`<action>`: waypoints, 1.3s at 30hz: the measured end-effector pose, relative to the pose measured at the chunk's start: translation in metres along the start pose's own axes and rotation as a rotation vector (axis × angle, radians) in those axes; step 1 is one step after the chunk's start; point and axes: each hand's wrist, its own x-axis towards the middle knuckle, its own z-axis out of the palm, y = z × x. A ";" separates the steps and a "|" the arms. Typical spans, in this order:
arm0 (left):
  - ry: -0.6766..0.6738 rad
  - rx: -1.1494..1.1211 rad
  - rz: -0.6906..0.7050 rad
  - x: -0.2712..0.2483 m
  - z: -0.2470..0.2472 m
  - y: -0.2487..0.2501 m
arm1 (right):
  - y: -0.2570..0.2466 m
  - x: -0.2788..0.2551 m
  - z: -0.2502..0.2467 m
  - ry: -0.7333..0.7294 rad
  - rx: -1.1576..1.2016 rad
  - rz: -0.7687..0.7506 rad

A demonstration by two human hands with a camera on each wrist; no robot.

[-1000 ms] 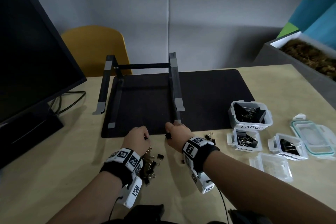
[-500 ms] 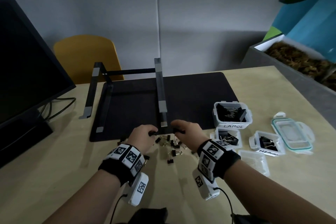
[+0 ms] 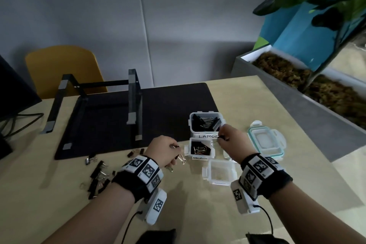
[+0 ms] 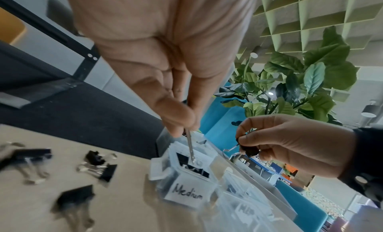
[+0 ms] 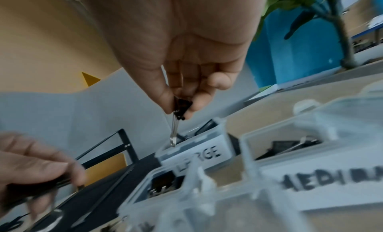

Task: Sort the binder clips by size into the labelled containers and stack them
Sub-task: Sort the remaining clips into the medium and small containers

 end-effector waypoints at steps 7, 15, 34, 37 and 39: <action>0.012 0.016 0.049 0.003 0.034 0.030 | 0.058 0.005 -0.028 0.031 -0.051 0.137; 0.048 0.065 0.064 0.010 0.062 0.039 | 0.088 0.009 -0.020 0.025 0.011 0.146; 0.011 0.320 0.143 0.056 0.123 0.099 | 0.109 0.008 -0.028 -0.136 -0.188 -0.070; -0.011 0.382 0.145 0.060 0.133 0.100 | 0.113 0.010 -0.029 -0.116 -0.150 -0.066; -0.004 0.470 0.161 0.061 0.136 0.101 | 0.115 0.012 -0.029 -0.126 -0.144 -0.069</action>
